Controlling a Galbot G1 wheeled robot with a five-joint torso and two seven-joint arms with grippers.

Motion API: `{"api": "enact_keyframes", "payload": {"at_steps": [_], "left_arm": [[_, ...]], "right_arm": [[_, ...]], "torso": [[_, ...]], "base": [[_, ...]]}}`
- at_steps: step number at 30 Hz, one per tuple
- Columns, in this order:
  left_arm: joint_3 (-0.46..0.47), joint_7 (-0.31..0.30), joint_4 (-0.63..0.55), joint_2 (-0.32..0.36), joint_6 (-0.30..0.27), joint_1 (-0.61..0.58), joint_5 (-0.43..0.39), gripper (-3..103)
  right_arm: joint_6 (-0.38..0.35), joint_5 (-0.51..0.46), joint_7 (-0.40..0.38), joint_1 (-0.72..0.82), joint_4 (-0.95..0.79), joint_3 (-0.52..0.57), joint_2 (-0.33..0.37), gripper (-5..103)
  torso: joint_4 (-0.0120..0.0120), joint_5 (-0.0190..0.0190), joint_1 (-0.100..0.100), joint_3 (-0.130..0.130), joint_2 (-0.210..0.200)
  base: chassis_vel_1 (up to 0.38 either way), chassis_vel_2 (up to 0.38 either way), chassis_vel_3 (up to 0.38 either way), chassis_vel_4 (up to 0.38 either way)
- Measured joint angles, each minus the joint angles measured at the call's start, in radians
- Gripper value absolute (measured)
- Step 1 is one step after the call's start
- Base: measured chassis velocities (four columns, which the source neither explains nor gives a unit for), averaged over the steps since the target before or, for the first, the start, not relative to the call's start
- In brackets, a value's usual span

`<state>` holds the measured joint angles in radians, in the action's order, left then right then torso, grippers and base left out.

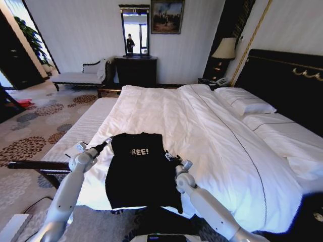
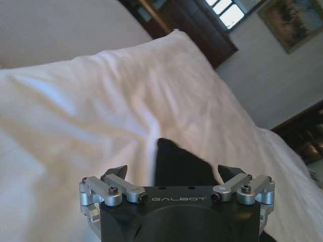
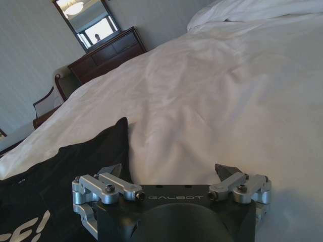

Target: Fold the clothes on the bed.

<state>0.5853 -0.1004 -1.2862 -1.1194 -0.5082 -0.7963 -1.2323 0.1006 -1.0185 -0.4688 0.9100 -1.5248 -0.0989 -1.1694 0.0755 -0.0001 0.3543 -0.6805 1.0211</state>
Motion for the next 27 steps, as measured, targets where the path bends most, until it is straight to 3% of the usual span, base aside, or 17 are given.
{"api": "enact_keyframes", "payload": {"at_steps": [22, 27], "left_arm": [[-0.098, 0.076, 0.320, -0.094, 0.083, 0.245, 0.162, 101], [-0.108, 0.099, 0.374, -0.114, 0.102, 0.277, 0.210, 92]], "right_arm": [[0.002, 0.001, 0.000, 0.003, 0.002, 0.005, 0.001, 100], [0.002, 0.001, 0.000, 0.002, 0.003, 0.005, 0.002, 100]], "torso": [[-0.0001, 0.0002, 0.000, 0.000, 0.000], [0.0000, 0.0002, 0.000, 0.000, 0.000]], "base": [[0.000, 0.000, 0.000, 0.000], [0.000, 0.000, 0.000, 0.000]]}}
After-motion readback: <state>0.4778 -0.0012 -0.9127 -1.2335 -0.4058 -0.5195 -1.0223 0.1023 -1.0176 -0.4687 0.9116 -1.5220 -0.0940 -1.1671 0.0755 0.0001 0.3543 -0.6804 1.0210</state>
